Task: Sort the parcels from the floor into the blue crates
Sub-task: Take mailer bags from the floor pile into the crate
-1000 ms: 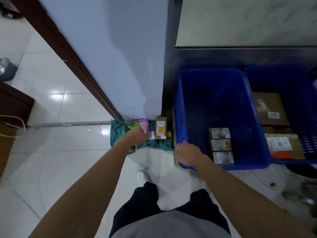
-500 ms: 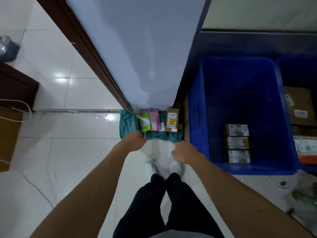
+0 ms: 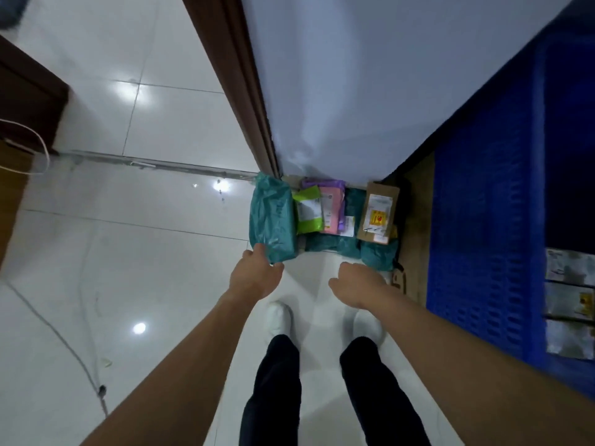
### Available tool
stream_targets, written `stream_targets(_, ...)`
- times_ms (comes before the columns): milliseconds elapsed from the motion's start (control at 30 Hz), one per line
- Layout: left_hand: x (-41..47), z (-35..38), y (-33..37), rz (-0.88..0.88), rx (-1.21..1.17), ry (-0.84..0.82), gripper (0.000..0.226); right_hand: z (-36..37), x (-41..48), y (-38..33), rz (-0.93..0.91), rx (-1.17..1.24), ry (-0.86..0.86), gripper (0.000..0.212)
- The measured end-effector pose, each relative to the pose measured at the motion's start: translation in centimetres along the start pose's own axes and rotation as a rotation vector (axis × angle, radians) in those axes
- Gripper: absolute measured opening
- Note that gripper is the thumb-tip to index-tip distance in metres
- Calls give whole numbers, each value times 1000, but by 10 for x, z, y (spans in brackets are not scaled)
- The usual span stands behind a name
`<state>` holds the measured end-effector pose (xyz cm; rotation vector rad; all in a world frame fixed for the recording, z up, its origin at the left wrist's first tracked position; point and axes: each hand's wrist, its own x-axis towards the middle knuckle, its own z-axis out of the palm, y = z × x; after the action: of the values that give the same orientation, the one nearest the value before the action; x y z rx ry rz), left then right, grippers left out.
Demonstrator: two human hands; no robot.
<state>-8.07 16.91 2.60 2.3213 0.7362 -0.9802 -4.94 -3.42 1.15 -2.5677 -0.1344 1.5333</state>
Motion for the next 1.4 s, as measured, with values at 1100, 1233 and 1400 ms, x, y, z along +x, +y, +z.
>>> stream_targets(1100, 226, 114, -13, -238, -248, 190, 111, 87, 237, -44, -51, 917, 60, 31)
stream_targets(1233, 225, 119, -13, -227, -210, 245, 110, 86, 228, -41, -35, 961, -18, 34)
stream_targets(1400, 217, 110, -23, -243, -177, 336, 103, 84, 212, -38, 23, 1027, -70, 36)
